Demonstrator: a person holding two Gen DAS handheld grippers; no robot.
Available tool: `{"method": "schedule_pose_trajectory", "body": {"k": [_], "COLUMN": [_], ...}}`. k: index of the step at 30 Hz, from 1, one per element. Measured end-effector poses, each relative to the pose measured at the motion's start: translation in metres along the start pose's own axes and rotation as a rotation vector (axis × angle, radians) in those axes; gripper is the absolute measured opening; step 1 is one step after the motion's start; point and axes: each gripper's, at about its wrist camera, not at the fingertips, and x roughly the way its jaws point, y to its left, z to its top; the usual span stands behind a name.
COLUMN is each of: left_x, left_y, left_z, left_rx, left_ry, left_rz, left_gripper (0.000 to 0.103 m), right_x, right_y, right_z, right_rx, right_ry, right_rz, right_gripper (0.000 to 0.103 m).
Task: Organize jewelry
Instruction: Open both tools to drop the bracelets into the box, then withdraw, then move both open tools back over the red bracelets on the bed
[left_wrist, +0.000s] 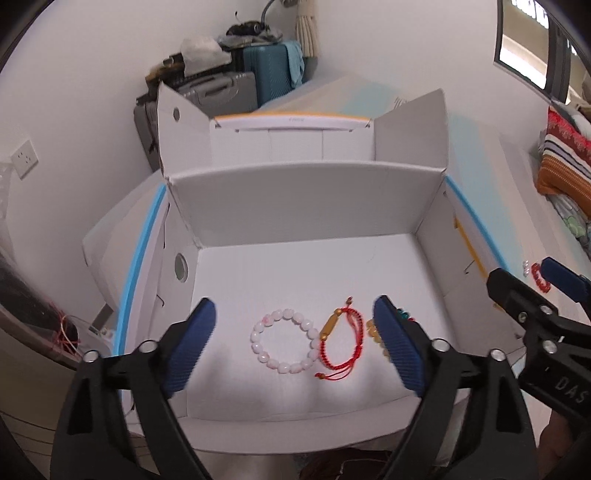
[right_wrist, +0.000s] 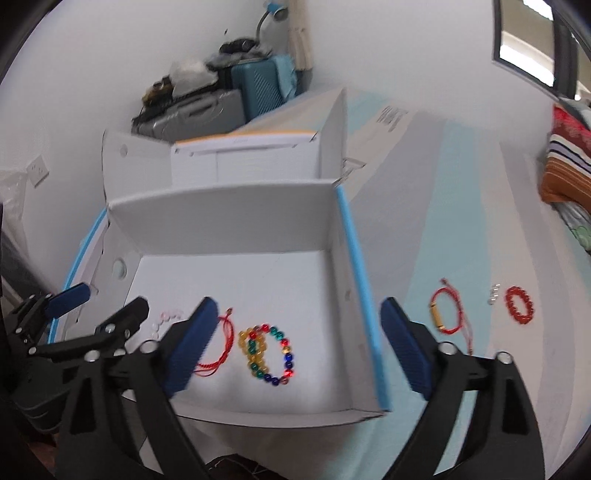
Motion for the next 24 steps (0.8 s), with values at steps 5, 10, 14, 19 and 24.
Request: {"method": "schedule_pose_trajectory", "body": {"k": [5, 10, 14, 19, 24], "left_x": [-0.014, -0.022, -0.027, -0.03, -0.032], "left_y": [-0.018, -0.046, -0.076, -0.118, -0.171], "left_z": [0.003, 0.004, 0.003, 0.005, 0.006], "left_rx": [0.007, 0.037, 0.077, 0.124, 0.189], "left_ry": [-0.031, -0.045, -0.046, -0.051, -0.058], "left_rz": [-0.02, -0.045, -0.067, -0.105, -0.148], "left_gripper": [0.097, 0.097, 0.097, 0.097, 0.097], "right_x": [-0.014, -0.03, -0.043, -0.056, -0.062], "right_y": [-0.025, -0.058, -0.087, -0.136, -0.186], "right_z": [0.002, 0.002, 0.001, -0.001, -0.006], "right_rx": [0.026, 0.057, 0.086, 0.132, 0.188], "right_ry": [-0.022, -0.042, -0.056, -0.064, -0.058], "right_rz": [-0.03, -0.061, -0.087, -0.133, -0.175], "right_gripper": [0.095, 0.095, 0.095, 0.095, 0.095]}}
